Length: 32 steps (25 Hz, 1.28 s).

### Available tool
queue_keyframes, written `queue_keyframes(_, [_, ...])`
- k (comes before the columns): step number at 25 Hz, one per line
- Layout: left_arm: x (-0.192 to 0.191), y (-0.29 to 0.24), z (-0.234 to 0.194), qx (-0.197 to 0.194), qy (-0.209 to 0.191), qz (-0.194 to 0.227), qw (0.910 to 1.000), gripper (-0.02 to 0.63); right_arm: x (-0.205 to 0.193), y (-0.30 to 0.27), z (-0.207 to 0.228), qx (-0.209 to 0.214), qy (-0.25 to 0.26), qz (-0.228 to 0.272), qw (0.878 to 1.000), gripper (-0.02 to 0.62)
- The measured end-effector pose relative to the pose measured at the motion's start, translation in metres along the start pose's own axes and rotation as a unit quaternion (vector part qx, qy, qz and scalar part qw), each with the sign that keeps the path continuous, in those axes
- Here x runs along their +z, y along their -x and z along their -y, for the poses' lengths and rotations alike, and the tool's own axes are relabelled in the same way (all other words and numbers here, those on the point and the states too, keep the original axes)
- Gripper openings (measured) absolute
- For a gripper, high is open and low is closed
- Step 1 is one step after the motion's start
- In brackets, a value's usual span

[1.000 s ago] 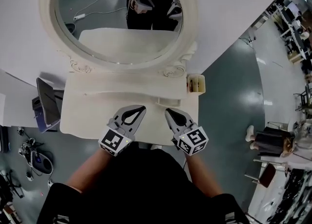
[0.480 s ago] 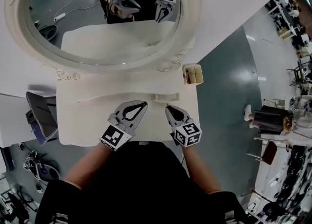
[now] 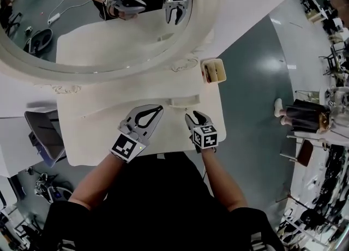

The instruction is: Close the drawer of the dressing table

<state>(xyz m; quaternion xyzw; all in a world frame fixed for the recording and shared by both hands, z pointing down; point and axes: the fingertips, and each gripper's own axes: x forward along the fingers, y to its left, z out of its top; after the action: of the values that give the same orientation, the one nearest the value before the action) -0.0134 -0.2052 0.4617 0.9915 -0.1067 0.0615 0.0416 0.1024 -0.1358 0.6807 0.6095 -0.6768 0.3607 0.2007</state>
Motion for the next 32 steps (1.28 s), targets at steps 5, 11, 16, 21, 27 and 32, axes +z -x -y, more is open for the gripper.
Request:
queue_keyframes(5, [-0.005,-0.011,-0.002,-0.010,-0.001,-0.002,0.9999,-0.008,-0.016,-0.024,0.013,-0.018,-0.014,-0.036,0.999,0.167])
queue_keyframes(11, [-0.011,-0.018,-0.005,-0.017,-0.006,-0.004,0.9998,-0.009,-0.027,-0.048,0.024,-0.049,-0.043,-0.069,0.995,0.167])
queue_keyframes(16, [-0.015,-0.018,-0.007,-0.014,-0.009,-0.005,0.9999,-0.009,-0.032,-0.063,0.027,-0.059,-0.059,-0.088,0.993,0.167])
queue_keyframes(21, [-0.014,-0.018,-0.008,-0.010,-0.012,-0.003,0.9999,-0.009,-0.033,-0.069,0.030,-0.061,-0.067,-0.093,0.992,0.097])
queue_keyframes(27, [-0.014,-0.018,-0.008,-0.002,-0.009,-0.002,1.0000,-0.009,-0.030,-0.068,0.034,-0.059,-0.066,-0.095,0.992,0.095])
queue_keyframes(32, [-0.016,-0.016,-0.010,0.006,-0.007,-0.006,0.9999,-0.009,-0.023,-0.071,0.035,-0.055,-0.064,-0.091,0.992,0.095])
